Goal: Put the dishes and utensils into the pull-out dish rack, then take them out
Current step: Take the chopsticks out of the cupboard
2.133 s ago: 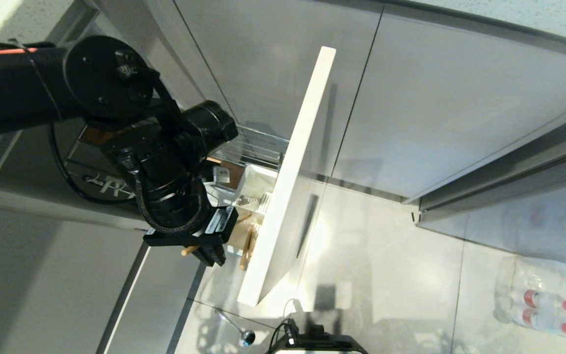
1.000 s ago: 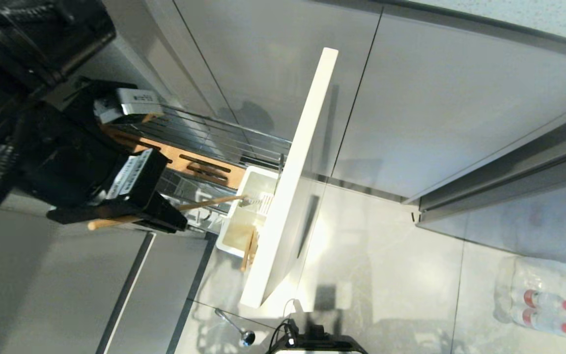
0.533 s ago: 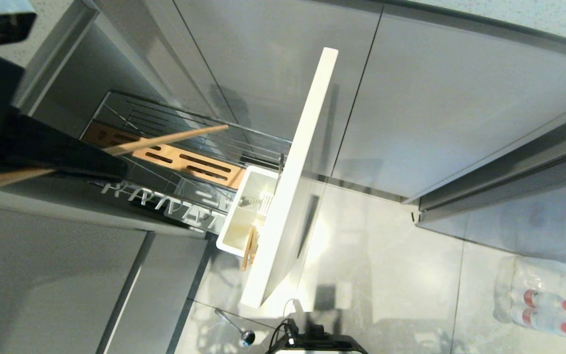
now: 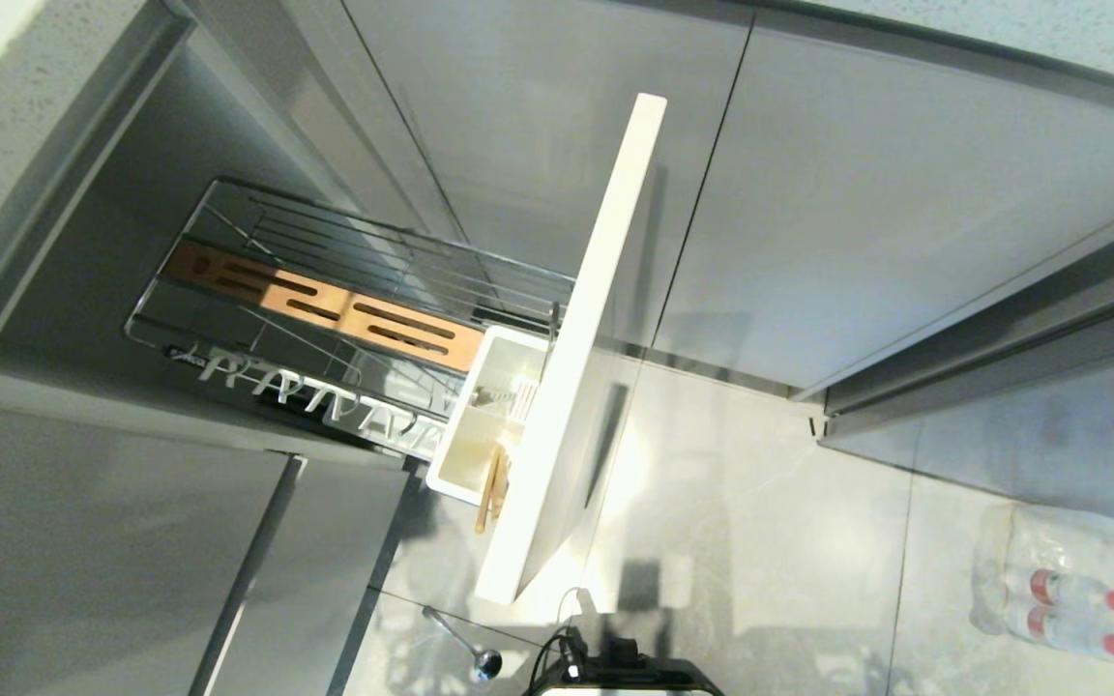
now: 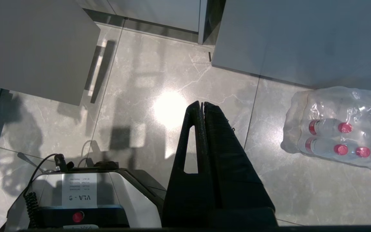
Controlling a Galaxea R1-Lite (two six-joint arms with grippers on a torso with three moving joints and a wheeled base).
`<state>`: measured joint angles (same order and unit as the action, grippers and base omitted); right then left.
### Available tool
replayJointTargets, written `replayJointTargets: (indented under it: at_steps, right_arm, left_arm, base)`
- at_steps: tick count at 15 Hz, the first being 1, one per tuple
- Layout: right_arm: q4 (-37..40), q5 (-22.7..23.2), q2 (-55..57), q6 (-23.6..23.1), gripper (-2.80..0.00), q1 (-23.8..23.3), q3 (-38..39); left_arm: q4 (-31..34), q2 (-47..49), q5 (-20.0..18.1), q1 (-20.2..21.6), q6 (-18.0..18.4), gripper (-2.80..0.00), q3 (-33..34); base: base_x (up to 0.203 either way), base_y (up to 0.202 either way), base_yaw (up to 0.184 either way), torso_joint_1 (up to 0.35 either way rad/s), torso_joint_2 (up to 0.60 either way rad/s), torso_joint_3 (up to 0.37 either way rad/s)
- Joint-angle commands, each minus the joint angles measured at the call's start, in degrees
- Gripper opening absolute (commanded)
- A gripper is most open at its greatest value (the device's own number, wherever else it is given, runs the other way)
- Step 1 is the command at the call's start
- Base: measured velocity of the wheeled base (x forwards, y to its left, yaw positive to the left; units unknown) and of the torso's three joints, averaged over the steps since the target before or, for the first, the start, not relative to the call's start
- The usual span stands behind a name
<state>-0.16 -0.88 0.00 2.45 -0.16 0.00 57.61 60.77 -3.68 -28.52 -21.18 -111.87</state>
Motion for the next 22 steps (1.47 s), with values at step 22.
replayJointTargets:
  at_steps: [22]
  right_arm:
    - [0.0,0.0,0.1,0.0,-2.80,0.1,0.0]
  left_arm:
    - [-20.0,13.8,0.7,68.7,-2.7,-2.80,1.6]
  base:
    - [0.000,0.000,0.000,0.000,0.00,0.000]
